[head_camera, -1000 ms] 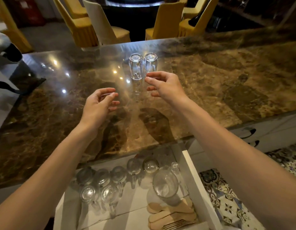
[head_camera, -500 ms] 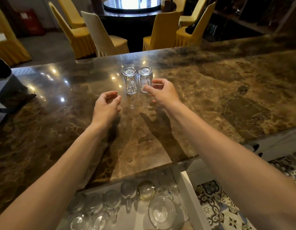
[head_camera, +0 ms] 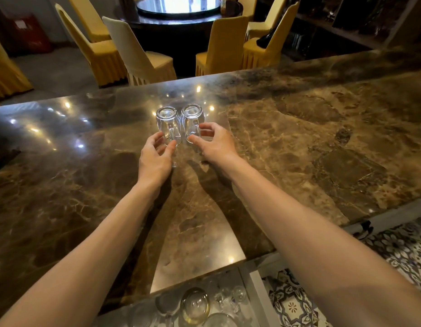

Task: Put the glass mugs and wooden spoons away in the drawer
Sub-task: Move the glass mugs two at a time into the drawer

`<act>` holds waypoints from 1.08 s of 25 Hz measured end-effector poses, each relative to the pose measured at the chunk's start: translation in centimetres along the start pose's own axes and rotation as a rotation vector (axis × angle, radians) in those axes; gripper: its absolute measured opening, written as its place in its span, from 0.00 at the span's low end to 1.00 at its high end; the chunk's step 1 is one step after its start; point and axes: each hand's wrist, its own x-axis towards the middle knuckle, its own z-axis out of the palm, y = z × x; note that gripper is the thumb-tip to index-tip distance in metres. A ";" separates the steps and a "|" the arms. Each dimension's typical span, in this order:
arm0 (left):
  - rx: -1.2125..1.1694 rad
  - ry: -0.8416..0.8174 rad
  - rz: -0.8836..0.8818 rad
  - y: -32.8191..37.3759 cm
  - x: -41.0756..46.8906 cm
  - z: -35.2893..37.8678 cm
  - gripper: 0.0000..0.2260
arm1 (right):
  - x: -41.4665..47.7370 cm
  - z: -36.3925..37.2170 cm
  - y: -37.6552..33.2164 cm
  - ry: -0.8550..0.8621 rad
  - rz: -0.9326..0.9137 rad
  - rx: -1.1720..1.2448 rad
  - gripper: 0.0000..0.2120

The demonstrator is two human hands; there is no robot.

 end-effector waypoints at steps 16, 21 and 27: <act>0.152 0.098 0.104 0.2 1.4 2.0 0.12 | 1.8 1.5 0.7 -0.015 0.008 -0.104 0.08; 0.153 0.104 0.148 0.2 1.5 1.7 0.14 | 1.7 1.1 0.5 -0.022 0.014 -0.128 0.07; 0.142 0.084 0.129 0.4 1.3 0.9 0.14 | 1.3 0.9 0.2 -0.021 -0.031 -0.187 0.06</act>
